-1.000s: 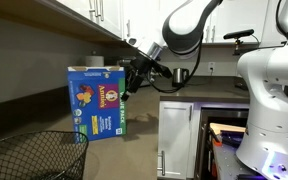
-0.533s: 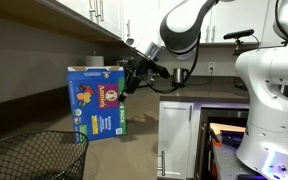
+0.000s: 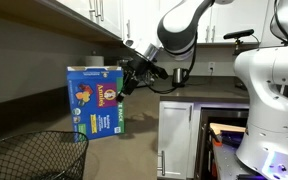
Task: Flip the box anticlockwise
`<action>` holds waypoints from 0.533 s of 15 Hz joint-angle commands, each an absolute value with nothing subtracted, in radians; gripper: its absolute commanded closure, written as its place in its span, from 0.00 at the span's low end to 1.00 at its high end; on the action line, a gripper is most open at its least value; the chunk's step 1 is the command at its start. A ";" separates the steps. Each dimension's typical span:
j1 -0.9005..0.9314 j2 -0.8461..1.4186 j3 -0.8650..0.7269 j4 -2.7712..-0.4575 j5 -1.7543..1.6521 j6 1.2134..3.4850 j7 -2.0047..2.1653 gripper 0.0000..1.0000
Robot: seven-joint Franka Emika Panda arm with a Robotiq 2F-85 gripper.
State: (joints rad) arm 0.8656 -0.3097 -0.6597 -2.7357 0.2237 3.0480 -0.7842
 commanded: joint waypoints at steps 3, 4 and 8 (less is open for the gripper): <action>0.855 -0.273 -0.670 -2.725 0.193 3.079 -0.802 0.80; 0.842 -0.270 -0.662 -2.723 0.182 3.075 -0.798 0.85; 0.759 -0.257 -0.600 -2.714 0.098 3.045 -0.767 0.80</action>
